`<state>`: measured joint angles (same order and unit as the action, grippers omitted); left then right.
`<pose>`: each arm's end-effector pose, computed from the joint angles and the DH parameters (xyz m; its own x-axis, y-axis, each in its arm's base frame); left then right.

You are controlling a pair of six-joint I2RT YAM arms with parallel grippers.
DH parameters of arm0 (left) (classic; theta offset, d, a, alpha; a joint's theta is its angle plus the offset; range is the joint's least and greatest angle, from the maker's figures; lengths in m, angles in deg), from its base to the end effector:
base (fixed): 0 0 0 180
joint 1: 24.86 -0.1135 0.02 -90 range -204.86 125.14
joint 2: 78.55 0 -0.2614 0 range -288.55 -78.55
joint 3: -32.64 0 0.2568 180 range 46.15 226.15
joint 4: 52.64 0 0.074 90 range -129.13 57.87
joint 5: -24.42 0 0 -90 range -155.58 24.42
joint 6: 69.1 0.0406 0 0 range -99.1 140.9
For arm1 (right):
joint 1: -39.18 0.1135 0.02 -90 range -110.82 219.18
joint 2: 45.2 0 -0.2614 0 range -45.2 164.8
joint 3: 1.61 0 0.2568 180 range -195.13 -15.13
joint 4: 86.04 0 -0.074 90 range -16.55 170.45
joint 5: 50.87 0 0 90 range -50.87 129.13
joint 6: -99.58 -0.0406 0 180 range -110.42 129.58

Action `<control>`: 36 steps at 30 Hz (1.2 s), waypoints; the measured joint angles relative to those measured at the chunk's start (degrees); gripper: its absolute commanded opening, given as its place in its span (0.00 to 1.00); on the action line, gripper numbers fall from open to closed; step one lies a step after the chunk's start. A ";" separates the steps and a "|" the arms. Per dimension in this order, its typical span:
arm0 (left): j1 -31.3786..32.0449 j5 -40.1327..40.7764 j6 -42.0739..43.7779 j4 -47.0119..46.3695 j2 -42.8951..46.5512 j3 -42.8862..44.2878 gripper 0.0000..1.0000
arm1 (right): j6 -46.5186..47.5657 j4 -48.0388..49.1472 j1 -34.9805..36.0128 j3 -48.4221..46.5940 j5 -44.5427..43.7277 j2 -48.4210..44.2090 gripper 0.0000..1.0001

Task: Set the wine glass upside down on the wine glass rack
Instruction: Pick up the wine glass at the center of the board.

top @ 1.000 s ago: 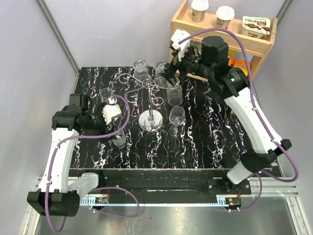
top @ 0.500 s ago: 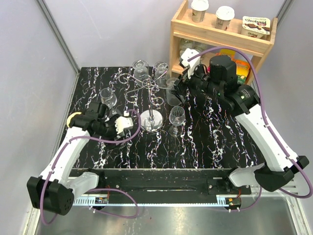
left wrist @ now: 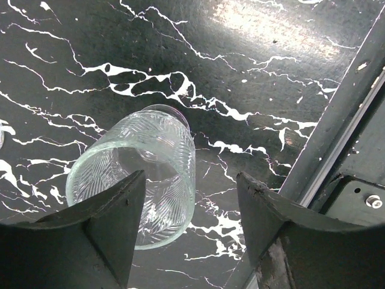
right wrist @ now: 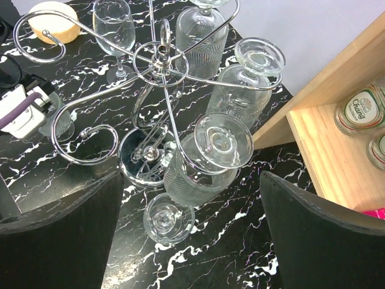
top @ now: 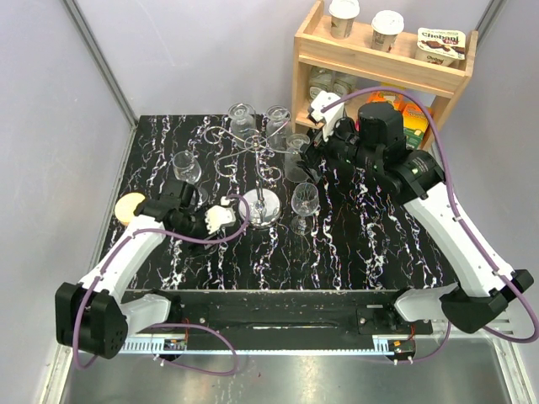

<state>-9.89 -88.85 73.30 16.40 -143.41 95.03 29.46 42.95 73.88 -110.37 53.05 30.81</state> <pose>0.1898 -0.0674 0.2335 -0.2751 0.8270 -0.4903 0.9445 0.3276 0.0227 0.2250 0.1677 0.4705 0.0095 -0.3949 -0.9187 -0.7839 0.5675 -0.2520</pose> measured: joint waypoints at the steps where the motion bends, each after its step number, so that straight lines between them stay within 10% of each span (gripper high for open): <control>1: 0.07 0.20 -0.17 -0.28 -0.09 -0.44 0.63 | 0.04 0.02 0.00 0.09 0.00 -0.07 0.99; 10: 1.53 1.95 -1.88 -5.35 -0.24 -4.83 0.38 | 0.44 0.17 0.00 1.79 -0.94 -0.24 0.99; 15: 1.75 2.21 -3.19 -6.73 -0.87 -5.14 0.00 | 0.63 0.17 0.00 1.97 -1.18 -0.57 0.99; 26: 1.75 0.72 -5.38 2.73 8.76 -1.27 0.00 | 0.94 -1.55 0.00 1.95 -1.22 -1.27 0.99; 36: 1.75 -11.26 -11.45 17.25 20.94 30.38 0.00 | -0.68 -5.77 0.00 -2.10 7.78 -0.92 1.00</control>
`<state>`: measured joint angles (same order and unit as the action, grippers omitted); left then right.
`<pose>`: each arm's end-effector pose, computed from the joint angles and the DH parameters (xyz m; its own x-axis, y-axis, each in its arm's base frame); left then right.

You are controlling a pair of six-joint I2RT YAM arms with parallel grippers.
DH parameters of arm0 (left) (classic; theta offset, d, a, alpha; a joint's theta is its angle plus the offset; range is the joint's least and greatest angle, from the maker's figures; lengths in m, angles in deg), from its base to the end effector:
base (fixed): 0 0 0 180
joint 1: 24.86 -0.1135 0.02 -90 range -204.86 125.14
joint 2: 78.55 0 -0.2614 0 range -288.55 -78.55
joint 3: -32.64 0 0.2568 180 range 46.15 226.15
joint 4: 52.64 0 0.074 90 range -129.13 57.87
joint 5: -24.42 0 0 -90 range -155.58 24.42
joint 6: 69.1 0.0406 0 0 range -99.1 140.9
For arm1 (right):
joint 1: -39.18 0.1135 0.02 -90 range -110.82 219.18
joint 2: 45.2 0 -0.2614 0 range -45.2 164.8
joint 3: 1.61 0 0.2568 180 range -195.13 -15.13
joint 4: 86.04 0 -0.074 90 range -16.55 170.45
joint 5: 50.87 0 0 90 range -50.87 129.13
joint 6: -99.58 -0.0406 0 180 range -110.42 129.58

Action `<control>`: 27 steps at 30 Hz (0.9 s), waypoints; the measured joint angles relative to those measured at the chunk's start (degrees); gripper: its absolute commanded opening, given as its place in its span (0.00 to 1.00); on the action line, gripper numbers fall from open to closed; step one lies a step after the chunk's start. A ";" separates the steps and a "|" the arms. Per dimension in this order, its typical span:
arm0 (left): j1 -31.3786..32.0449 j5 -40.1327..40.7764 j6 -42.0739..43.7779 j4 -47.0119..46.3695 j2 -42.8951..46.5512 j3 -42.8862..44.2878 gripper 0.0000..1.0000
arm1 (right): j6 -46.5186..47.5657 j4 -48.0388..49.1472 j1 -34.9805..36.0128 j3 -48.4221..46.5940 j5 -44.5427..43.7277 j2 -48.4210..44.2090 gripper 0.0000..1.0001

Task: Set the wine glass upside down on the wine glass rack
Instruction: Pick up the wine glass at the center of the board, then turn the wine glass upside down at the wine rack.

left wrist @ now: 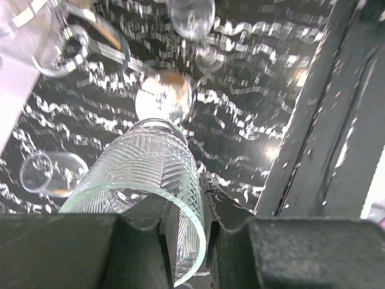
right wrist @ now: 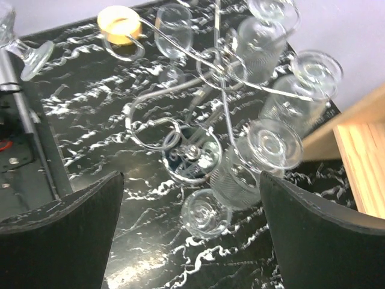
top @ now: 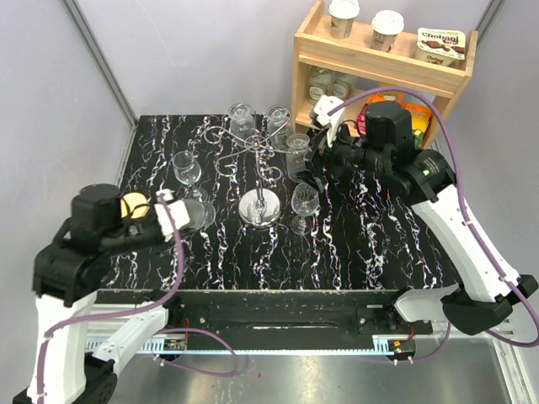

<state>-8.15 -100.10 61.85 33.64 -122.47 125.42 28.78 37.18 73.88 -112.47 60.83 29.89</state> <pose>0.0758 -0.0468 0.4229 -0.0018 0.5643 -0.8255 0.8859 0.3838 0.2604 0.2096 0.1634 0.4762 -0.0111 -0.3793 -0.9252 -0.8644 0.4687 -0.1818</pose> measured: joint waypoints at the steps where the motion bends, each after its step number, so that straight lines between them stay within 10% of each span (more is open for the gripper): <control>1: 0.00 -1.51 -0.85 0.96 -0.17 3.17 0.00 | -0.22 -0.24 0.00 -1.09 1.84 0.11 1.00; 9: 0.00 -13.84 -14.80 -8.61 -1.25 12.44 0.00 | -4.35 -0.20 0.00 -7.67 17.16 1.84 1.00; 27: -0.24 -29.22 -57.99 -62.42 -24.68 13.99 0.00 | -10.86 5.31 -0.68 -19.71 33.03 11.41 1.00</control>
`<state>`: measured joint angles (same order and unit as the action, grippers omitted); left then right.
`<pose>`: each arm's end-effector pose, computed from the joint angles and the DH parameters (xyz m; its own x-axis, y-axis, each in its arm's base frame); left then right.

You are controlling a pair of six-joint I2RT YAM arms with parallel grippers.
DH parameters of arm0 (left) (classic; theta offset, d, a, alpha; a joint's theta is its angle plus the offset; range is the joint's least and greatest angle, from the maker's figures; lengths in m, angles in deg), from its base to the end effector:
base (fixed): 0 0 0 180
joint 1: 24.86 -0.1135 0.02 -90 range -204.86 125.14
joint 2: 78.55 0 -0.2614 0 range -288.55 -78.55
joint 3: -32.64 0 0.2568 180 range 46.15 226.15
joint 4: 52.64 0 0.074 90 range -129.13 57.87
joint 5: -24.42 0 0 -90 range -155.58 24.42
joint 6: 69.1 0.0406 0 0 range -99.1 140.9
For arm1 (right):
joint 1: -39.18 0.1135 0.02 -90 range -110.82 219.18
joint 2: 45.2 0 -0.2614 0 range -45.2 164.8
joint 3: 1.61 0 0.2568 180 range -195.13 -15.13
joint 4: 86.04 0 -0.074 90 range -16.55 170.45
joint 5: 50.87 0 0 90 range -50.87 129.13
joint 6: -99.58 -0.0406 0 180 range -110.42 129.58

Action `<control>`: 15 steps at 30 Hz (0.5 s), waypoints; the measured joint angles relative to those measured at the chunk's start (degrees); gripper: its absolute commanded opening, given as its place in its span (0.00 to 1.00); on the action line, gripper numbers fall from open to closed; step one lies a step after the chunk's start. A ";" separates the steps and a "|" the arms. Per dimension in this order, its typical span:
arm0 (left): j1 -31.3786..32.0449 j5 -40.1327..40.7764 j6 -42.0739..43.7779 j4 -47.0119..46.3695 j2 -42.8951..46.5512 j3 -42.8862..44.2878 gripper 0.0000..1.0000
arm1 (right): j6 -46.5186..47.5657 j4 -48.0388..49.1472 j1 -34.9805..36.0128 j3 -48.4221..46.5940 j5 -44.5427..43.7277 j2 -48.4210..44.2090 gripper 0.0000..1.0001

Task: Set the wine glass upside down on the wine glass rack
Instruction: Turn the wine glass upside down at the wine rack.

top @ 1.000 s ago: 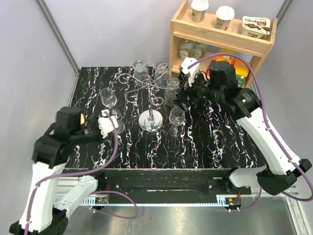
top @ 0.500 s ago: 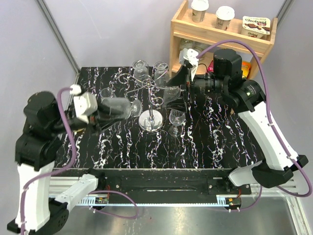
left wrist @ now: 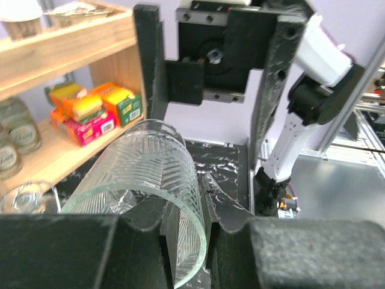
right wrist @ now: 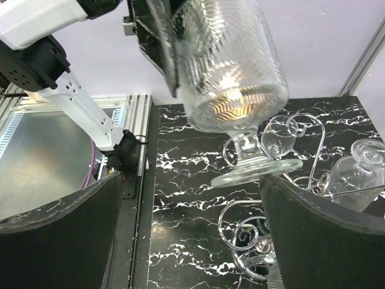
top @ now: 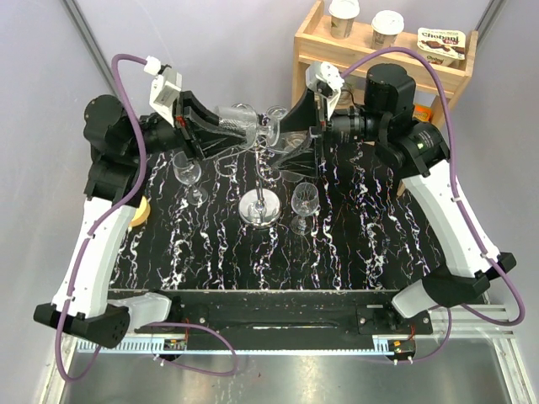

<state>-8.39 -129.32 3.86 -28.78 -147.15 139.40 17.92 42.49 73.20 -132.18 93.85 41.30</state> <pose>0.1965 -0.0961 0.5383 -0.0545 -0.1191 -0.9914 0.9861 0.1496 -0.0722 0.2178 0.1870 0.5405 0.0386 -0.0750 -0.9964 -0.9991 0.0151 -0.0398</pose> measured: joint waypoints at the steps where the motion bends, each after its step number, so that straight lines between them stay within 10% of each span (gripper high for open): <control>1: 0.04 -0.90 -3.17 -4.28 -0.09 -0.79 0.00 | 0.09 0.20 0.00 -0.15 -0.07 0.11 0.99; 15: 0.20 -7.39 -23.82 -32.52 -0.11 -6.62 0.00 | 3.02 0.35 -0.35 -3.65 -2.19 2.84 0.99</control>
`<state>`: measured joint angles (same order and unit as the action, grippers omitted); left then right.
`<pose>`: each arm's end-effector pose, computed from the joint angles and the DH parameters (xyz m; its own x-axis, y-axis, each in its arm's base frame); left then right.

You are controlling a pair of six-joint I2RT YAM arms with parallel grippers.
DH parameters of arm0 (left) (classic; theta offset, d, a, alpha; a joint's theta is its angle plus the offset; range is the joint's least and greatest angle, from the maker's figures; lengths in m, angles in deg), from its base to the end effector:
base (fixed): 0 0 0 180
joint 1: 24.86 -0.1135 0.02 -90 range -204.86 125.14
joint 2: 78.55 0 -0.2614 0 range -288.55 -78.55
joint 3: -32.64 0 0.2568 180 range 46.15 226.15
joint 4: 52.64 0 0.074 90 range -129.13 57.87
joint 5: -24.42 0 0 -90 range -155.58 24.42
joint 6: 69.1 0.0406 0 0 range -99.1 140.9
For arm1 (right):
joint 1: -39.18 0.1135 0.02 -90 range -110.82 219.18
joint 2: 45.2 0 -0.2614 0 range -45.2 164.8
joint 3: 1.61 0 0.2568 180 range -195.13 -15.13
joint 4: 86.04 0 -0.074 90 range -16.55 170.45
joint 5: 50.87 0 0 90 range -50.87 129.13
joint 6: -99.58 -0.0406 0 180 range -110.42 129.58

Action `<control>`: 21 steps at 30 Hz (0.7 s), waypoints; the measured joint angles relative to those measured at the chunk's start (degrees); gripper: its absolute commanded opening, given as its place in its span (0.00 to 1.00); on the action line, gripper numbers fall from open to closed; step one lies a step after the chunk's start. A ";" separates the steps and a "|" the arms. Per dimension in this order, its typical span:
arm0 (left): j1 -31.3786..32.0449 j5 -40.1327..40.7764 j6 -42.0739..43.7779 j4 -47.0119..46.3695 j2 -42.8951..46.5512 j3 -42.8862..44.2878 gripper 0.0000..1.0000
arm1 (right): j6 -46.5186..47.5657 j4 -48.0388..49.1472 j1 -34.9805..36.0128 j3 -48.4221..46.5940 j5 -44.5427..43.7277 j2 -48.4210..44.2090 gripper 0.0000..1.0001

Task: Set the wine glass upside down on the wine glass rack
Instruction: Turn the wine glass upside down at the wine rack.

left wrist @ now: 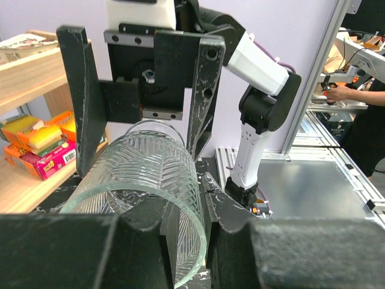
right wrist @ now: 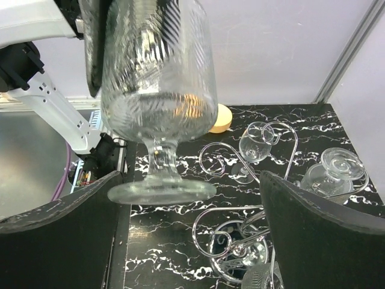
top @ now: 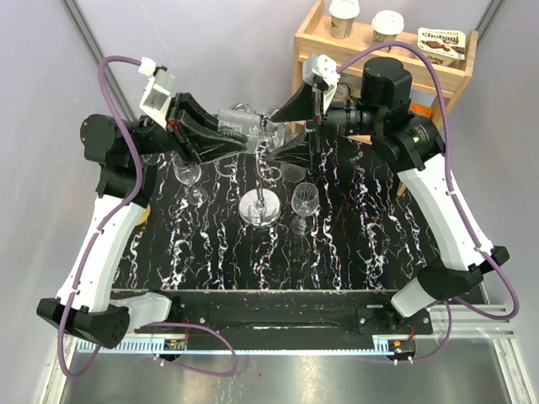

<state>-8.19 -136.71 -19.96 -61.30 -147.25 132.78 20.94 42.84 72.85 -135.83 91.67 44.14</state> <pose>0.1909 -0.0973 0.5471 -0.0476 -0.2066 -0.9773 0.9983 -0.0436 -0.0394 0.2294 0.1915 0.5454 0.1071 -0.0726 -0.9916 -0.9922 0.0555 -0.1112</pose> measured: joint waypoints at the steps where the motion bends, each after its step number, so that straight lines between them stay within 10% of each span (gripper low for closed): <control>1: 0.00 -0.15 -0.17 -0.22 0.00 -0.59 0.00 | 0.22 0.00 0.00 -0.26 0.07 0.24 0.99; 21: 0.00 -0.76 -1.79 -2.38 0.02 -3.56 0.00 | 1.16 -0.13 -0.04 1.99 2.21 0.57 0.90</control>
<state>-8.19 -137.48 -21.75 -63.69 -147.23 129.22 22.10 42.71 72.81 -133.84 93.87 44.71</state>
